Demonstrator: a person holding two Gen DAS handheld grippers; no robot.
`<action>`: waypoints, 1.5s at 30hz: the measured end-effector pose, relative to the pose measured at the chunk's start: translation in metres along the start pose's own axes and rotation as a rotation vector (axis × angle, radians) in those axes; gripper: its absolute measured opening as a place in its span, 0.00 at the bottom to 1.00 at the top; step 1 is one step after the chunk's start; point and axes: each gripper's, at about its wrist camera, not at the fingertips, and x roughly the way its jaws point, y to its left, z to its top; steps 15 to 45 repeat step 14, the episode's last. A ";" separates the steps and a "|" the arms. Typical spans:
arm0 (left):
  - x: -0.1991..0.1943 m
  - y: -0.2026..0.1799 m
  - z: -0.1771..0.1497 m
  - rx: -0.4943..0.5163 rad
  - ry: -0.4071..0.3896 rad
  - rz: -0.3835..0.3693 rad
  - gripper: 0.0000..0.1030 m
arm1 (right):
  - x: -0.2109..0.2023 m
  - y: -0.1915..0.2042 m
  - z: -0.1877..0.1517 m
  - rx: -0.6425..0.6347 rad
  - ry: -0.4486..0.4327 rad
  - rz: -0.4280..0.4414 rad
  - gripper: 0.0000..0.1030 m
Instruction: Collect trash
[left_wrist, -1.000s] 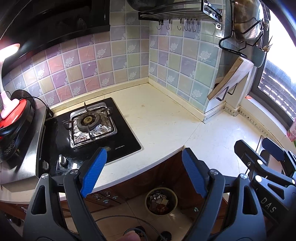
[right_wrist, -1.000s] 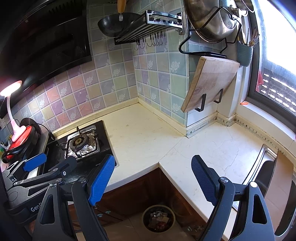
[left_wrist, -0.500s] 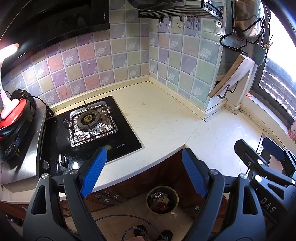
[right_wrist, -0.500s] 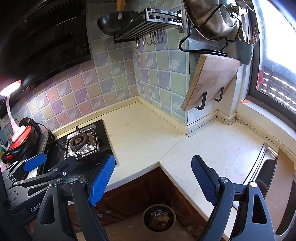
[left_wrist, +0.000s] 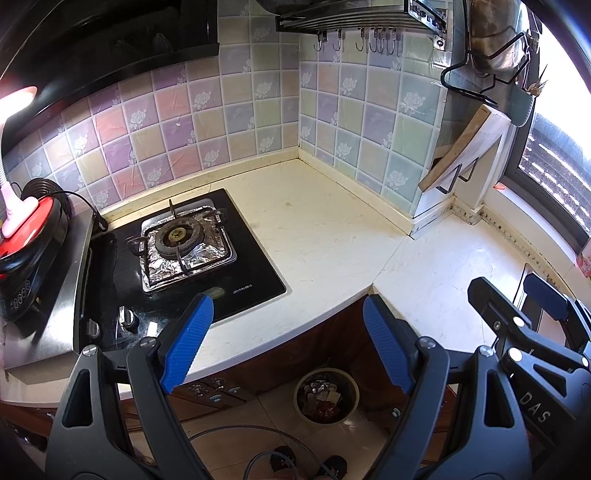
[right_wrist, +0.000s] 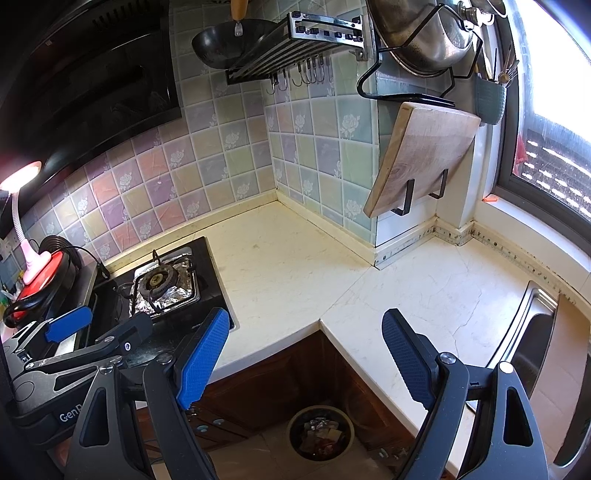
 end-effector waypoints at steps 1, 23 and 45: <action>0.001 0.000 0.001 0.001 0.001 -0.001 0.79 | 0.001 0.001 -0.002 0.000 0.000 -0.001 0.84; 0.006 0.007 -0.002 0.013 0.013 -0.004 0.79 | 0.003 -0.001 -0.001 0.000 0.003 0.000 0.84; 0.006 0.007 -0.002 0.013 0.013 -0.004 0.79 | 0.003 -0.001 -0.001 0.000 0.003 0.000 0.84</action>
